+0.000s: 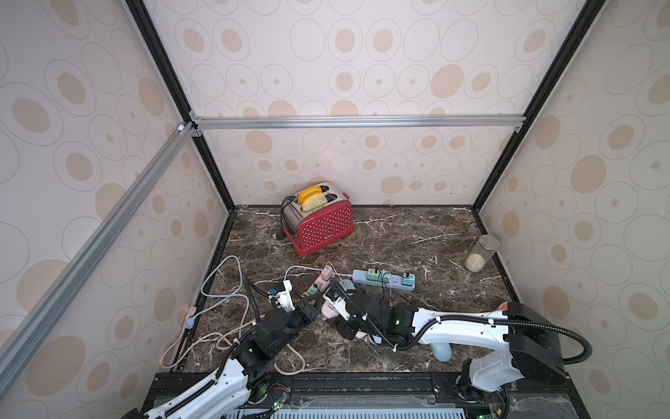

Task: Unplug the wireless mouse
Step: Remove the power cord from the mouse.

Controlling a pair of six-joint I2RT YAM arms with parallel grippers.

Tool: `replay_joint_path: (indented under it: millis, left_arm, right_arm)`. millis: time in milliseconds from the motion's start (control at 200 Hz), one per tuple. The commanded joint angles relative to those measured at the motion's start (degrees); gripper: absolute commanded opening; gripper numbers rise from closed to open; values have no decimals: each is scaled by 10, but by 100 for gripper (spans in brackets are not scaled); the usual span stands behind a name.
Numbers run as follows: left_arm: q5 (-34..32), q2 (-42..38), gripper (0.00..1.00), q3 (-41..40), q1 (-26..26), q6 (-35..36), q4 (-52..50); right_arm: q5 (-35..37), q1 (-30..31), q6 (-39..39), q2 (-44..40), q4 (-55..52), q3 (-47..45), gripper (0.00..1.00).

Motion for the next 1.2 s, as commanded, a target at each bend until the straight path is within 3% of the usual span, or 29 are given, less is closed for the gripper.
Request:
replay_joint_path:
  millis: [0,431,521,666,796,941,1072,1192]
  left_arm:
    - [-10,2,22,17,-2,0,23]
    - [-1,4,12,12,-1,-11,24]
    - [-1,-1,12,13,-2,-11,15]
    - [-2,-9,22,13,-2,-13,6]
    - [-2,-12,22,14,-2,-13,2]
    - [-3,-12,14,16,-2,-13,0]
    - [-7,-9,0,22,-2,-13,-1]
    - [-13,-2,0,27,-2,-14,1]
  right_arm:
    - [-8,-1,0,-8,21,0,37]
    - [-2,-1,1,14,14,24,37]
    - [-4,-4,6,12,12,26,37]
    - [-13,-6,5,12,6,30,37]
    - [-13,-7,5,15,2,32,37]
    - [-20,-7,7,16,-4,36,37]
    - [-33,-8,9,19,-22,42,37]
    - [-62,-14,9,24,-58,55,36]
